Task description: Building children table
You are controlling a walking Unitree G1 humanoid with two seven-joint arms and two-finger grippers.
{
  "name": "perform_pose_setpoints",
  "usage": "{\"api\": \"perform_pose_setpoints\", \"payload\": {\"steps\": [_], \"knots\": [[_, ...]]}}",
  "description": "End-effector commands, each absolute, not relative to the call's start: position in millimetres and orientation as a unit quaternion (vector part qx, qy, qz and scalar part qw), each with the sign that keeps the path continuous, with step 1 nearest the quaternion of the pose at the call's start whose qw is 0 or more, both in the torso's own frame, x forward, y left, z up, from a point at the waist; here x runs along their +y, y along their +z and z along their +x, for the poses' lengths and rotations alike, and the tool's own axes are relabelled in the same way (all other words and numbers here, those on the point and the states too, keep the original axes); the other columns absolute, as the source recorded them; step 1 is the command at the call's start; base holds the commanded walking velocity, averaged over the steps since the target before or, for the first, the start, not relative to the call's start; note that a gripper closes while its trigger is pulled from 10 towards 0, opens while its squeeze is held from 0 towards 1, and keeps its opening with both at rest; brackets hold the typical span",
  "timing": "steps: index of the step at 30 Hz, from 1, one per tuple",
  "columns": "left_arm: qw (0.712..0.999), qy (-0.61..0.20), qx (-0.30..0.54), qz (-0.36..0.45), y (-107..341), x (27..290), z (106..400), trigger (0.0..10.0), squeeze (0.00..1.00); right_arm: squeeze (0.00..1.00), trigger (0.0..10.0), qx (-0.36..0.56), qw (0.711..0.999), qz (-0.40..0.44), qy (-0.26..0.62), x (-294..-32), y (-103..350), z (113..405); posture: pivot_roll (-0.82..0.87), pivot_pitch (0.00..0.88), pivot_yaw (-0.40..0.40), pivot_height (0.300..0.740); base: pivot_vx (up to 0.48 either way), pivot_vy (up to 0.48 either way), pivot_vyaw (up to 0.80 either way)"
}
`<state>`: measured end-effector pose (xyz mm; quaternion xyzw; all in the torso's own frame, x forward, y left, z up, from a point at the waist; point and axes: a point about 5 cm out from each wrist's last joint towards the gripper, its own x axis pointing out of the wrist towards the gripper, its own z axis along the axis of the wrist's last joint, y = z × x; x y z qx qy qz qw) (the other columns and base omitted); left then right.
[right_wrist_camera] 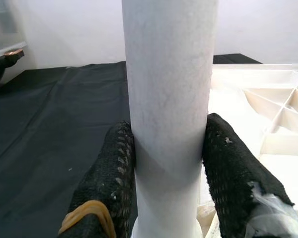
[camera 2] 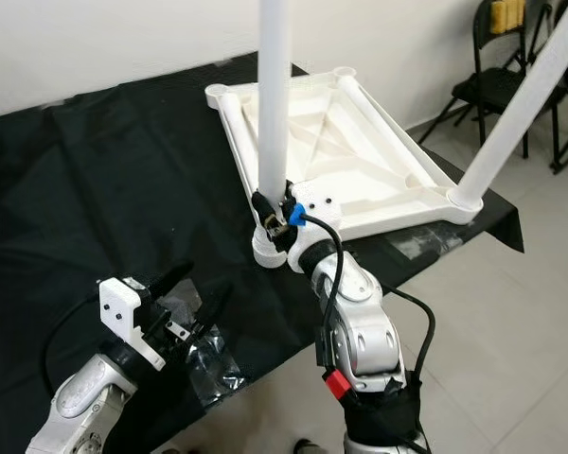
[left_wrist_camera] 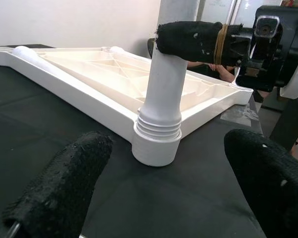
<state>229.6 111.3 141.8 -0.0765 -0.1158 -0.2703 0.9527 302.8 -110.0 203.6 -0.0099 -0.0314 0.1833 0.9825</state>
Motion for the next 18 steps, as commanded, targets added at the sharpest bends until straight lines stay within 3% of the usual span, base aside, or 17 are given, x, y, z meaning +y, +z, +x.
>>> {"api": "perform_pose_setpoints", "payload": {"steps": [1,2,4,5,10,13,18], "knots": [[0.956,-0.265,-0.101,-0.076,135.6,114.9,229.9,10.0,0.0,0.0,3.1,0.053,0.989,-0.017,0.139,-119.5,173.3,303.5,-0.02,0.203,0.014,0.74,0.0,0.0,0.0],[0.956,-0.265,-0.101,-0.075,135.7,115.2,230.1,10.0,0.0,0.0,10.0,0.037,0.989,-0.024,0.142,-119.6,178.2,304.2,-0.02,0.205,0.015,0.74,0.0,0.0,0.0],[0.956,-0.265,-0.101,-0.075,135.7,115.2,230.1,10.0,0.0,0.0,10.0,0.037,0.989,-0.024,0.142,-119.6,178.2,304.2,-0.02,0.205,0.015,0.74,0.0,0.0,0.0],[0.956,-0.265,-0.1,-0.075,135.7,115.4,230.3,10.0,0.0,1.0,10.0,0.024,0.989,-0.032,0.144,-120.4,183.1,305.0,-0.02,0.207,0.017,0.74,0.0,0.0,0.0],[0.956,-0.265,-0.099,-0.075,135.7,115.3,230.4,10.0,0.0,1.0,10.0,-0.014,0.986,-0.019,0.162,-121.6,201.0,309.1,-0.02,0.206,0.019,0.74,0.0,0.0,0.0],[0.956,-0.265,-0.099,-0.075,135.6,114.5,230.4,10.0,0.0,1.0,10.0,-0.074,0.956,-0.006,0.283,-110.6,227.7,309.2,0.0,0.202,0.019,0.74,0.0,0.0,0.0],[0.957,-0.264,-0.099,-0.075,135.1,114.2,230.4,10.0,0.0,1.0,10.0,-0.091,0.931,-0.037,0.352,-114.4,241.8,310.5,0.01,0.201,0.019,0.74,0.0,0.0,0.0]]}}
